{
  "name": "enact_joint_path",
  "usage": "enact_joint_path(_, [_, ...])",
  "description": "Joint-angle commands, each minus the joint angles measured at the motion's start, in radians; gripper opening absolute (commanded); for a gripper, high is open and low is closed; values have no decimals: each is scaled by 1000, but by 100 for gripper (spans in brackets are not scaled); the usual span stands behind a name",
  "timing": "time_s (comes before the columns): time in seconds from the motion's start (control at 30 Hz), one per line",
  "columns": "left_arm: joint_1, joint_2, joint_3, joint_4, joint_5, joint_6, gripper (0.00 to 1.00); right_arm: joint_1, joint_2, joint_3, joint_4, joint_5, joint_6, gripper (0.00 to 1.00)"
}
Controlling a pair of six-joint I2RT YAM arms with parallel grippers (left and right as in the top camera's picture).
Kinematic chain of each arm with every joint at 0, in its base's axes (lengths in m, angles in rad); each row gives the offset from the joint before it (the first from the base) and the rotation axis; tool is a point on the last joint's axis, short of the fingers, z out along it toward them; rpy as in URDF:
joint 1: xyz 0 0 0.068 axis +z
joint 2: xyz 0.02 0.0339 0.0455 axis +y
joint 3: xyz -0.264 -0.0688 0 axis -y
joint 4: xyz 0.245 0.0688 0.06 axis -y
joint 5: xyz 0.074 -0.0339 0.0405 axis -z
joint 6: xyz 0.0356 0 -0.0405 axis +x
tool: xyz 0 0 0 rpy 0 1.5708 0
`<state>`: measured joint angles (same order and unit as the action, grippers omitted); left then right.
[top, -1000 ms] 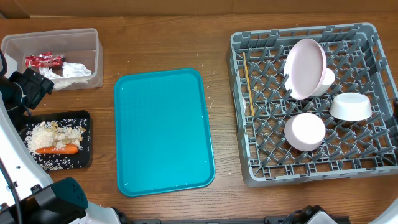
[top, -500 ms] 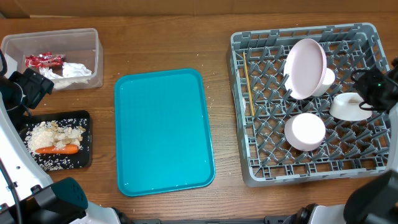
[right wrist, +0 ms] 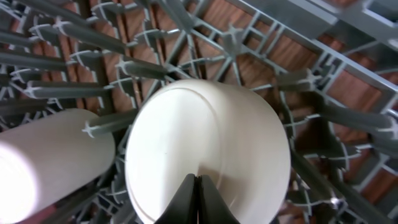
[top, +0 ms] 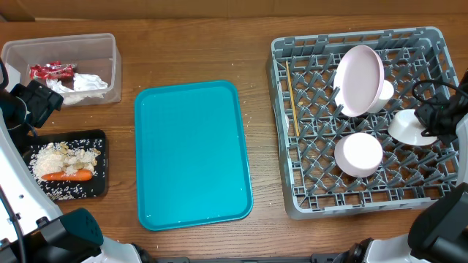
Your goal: Sort waste into correct bins and load items into the dishwasher rack
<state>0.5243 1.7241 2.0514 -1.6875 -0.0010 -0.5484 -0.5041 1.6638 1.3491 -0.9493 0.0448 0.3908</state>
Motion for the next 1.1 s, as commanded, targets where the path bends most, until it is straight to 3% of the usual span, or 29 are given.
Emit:
enact_joint_path(0.0, [-1,5,-3,-2,-7,-9,100,-4,-6,34,-20,45,10,4])
enact_joint_path(0.47, [-1,5,-3,-2,-7,-9,100,-4,-16,100,-242,51,11,4])
enact_joint_path(0.7, [-1,5,-3,-2,-7,-9,100,0,-182,191,-367,-92,-17,6])
enact_joint_path(0.77, [-1,5,-3,-2,-6,-9,100,0,-253,191,-389,-229,-82,17])
enact_joint_path(0.8, [-1,5,-3,-2,-6,-9,100,0,-294,191,-405,-311,-124,26])
enact_joint_path(0.87, [-1,5,-3,-2,-6,-9,100,5,-356,190,-441,-405,-184,64])
enact_joint_path(1.07, [-1,5,-3,-2,-7,-9,100,31,-552,142,-512,-414,-191,93])
